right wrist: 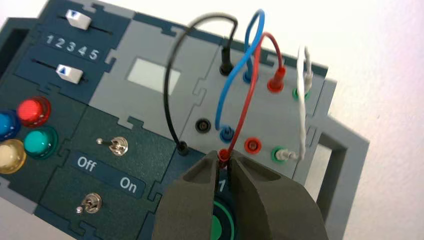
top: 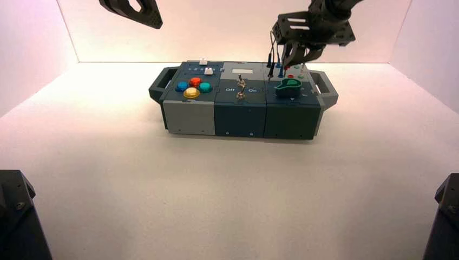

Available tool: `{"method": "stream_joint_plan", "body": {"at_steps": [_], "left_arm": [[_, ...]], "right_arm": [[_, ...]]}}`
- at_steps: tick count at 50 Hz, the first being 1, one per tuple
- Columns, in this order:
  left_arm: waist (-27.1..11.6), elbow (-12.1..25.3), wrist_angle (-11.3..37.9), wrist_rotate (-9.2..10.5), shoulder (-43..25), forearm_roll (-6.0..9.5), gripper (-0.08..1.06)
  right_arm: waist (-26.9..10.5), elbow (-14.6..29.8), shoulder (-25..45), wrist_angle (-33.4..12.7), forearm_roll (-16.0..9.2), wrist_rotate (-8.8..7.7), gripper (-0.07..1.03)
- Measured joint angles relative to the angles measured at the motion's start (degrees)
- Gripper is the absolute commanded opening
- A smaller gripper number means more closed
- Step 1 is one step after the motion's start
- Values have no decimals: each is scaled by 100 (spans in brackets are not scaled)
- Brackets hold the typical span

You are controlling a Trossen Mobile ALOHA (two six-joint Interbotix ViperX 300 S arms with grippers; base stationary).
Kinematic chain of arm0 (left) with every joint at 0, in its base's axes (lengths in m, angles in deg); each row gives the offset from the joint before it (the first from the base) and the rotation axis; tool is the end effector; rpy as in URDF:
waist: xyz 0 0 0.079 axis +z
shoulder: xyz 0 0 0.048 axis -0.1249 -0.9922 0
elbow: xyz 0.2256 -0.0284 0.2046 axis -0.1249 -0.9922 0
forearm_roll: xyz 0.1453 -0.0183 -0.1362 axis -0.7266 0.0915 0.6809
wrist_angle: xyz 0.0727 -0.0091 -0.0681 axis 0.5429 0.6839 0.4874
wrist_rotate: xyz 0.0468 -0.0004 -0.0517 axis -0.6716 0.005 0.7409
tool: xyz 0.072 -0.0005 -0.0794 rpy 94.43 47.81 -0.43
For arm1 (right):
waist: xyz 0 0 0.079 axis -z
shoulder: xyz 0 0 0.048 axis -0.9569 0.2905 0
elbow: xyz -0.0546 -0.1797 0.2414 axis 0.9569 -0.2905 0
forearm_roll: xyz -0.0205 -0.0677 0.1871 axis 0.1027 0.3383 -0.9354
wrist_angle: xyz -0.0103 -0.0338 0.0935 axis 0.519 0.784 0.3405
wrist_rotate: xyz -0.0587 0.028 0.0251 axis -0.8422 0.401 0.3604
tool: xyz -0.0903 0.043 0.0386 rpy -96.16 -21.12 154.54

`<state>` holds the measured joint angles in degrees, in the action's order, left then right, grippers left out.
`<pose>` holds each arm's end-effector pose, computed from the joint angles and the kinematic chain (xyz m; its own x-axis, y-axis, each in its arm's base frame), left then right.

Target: Insert the red wire.

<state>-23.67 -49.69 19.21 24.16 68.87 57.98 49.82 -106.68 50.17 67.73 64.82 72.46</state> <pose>0.2304 -0.1629 0.1598 0.4978 -0.4403 -0.7472 0.6728 0.7397 0.0123 0.3504 0.1540 0.0709 0.5641 0.2604 -0.7836 -0.3105 0.9462 0.0909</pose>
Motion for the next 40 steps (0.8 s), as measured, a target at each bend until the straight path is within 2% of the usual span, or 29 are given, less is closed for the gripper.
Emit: {"method": "stream_joint_plan", "body": {"at_steps": [19,40], "left_arm": [[9,-35,-105,0,9,-70,-3],[97,-70,-272,-35,18,-132,-3]], "right_arm": [[123,70,-26,-123,448,0,-2],[264,114,-18,-114,712,0,-2]]}}
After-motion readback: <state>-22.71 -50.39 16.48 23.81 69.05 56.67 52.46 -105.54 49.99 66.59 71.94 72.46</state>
